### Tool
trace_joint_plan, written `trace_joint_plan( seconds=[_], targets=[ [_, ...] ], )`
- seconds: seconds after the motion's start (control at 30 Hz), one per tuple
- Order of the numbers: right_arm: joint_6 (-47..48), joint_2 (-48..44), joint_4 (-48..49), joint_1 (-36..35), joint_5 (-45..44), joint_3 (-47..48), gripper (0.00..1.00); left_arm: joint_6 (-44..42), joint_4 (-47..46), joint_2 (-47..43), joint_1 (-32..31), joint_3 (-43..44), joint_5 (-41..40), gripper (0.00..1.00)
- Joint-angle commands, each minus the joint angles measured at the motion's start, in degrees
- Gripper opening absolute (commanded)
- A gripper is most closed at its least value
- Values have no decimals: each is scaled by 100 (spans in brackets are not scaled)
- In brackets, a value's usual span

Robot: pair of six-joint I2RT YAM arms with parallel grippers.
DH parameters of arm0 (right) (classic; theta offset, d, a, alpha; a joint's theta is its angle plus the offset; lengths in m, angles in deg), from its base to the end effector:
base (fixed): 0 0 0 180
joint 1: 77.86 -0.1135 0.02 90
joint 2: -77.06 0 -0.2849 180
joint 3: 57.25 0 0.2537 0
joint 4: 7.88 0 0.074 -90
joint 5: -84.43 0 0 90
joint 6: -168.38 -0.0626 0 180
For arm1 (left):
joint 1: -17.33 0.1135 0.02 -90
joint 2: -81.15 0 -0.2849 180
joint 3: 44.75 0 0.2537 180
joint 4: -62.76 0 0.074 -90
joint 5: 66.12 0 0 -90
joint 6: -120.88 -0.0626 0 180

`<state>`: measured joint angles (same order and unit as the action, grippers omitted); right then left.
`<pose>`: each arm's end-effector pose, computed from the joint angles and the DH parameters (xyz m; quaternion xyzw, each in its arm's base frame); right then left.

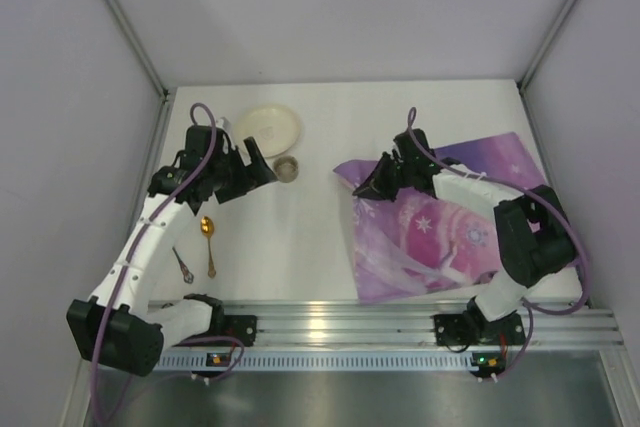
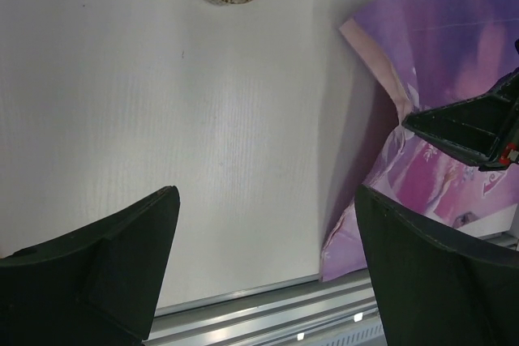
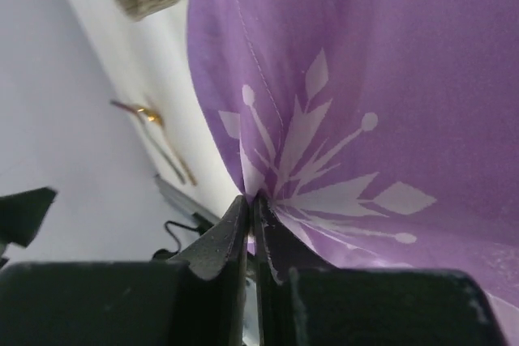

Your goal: Set the dinner table for one person

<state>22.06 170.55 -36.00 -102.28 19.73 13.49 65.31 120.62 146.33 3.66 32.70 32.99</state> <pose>0.3110 0.1706 0.1985 0.1821 0.9041 0.3689 0.1153 0.2341 -0.0671 0.3290 -0.1368 0.9132 -0.2207 0.3141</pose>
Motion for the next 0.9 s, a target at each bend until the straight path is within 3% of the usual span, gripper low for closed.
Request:
trace_joint_plan(
  seconds=[0.0,0.03,0.07,0.13,0.23,0.33,0.57,0.87],
  targets=[
    [-1652,124,1661,-422,484,191,7,-7,-252,12,-30,189,-58,94],
    [-1794,230,1855,-458,650,235,21,10,-270,3,-39,180,-75,94],
    [-1961,396,2344,-527,747,244,64,11,-279,-6,-65,154,-84,95],
    [-2479,547,2926,-572,1141,279,100,28,-322,-24,-127,119,-137,95],
    [-2832,565,3824,-511,1477,280,100,28,-367,116,-765,101,-443,97],
    [-2526,109,3730,-178,1496,227,100,168,-384,538,-1687,153,-1030,97],
    [-330,-1235,876,718,1162,439,100,599,-657,1680,-2859,162,-1516,96],
    [260,-2405,66,1695,1293,-353,100,880,-771,3410,-3484,671,-1613,86]
  ],
)
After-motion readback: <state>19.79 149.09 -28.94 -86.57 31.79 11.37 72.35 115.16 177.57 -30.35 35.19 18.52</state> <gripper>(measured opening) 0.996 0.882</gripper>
